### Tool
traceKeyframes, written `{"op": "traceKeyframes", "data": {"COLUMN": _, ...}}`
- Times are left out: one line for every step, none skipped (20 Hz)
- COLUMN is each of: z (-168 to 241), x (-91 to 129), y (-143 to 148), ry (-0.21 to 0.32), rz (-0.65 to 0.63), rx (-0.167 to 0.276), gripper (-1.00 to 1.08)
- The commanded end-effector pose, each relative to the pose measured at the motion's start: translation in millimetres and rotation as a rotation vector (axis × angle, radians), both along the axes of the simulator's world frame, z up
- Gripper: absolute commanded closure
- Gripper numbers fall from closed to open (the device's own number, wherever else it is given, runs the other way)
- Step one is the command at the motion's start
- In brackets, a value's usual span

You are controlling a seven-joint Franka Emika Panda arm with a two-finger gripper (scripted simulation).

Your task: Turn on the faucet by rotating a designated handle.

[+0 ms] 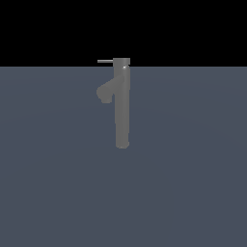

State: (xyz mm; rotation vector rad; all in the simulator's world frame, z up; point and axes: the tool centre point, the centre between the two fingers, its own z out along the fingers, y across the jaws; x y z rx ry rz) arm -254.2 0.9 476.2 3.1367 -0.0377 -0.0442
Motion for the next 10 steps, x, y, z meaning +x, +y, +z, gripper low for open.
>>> {"op": "traceKeyframes", "data": {"z": 0.0, "x": 0.0, "y": 0.0, "ry": 0.000, "rz": 0.000, "rx": 0.000, "gripper": 1.08}}
{"op": "traceKeyframes", "data": {"z": 0.3, "x": 0.2, "y": -0.2, "ry": -0.001, "rz": -0.001, "rx": -0.001, "gripper": 1.08}}
{"op": "traceKeyframes", "data": {"z": 0.9, "x": 1.1, "y": -0.9, "ry": -0.003, "rz": -0.002, "rx": -0.003, "gripper": 1.08}}
{"op": "traceKeyframes", "data": {"z": 2.1, "x": 2.4, "y": -2.1, "ry": -0.008, "rz": -0.005, "rx": -0.006, "gripper": 1.08}}
{"op": "traceKeyframes", "data": {"z": 3.7, "x": 4.2, "y": -3.8, "ry": -0.014, "rz": -0.008, "rx": -0.011, "gripper": 1.08}}
{"op": "traceKeyframes", "data": {"z": 5.8, "x": 6.3, "y": -5.9, "ry": -0.021, "rz": -0.013, "rx": -0.018, "gripper": 1.08}}
{"op": "traceKeyframes", "data": {"z": 7.6, "x": 8.0, "y": -7.8, "ry": -0.027, "rz": -0.017, "rx": -0.023, "gripper": 1.08}}
{"op": "traceKeyframes", "data": {"z": 9.1, "x": 9.1, "y": -9.2, "ry": -0.032, "rz": -0.020, "rx": -0.027, "gripper": 1.08}}
{"op": "traceKeyframes", "data": {"z": 10.1, "x": 9.6, "y": -10.2, "ry": -0.035, "rz": -0.022, "rx": -0.030, "gripper": 1.08}}
{"op": "traceKeyframes", "data": {"z": 10.6, "x": 9.6, "y": -10.7, "ry": -0.037, "rz": -0.022, "rx": -0.031, "gripper": 1.08}}
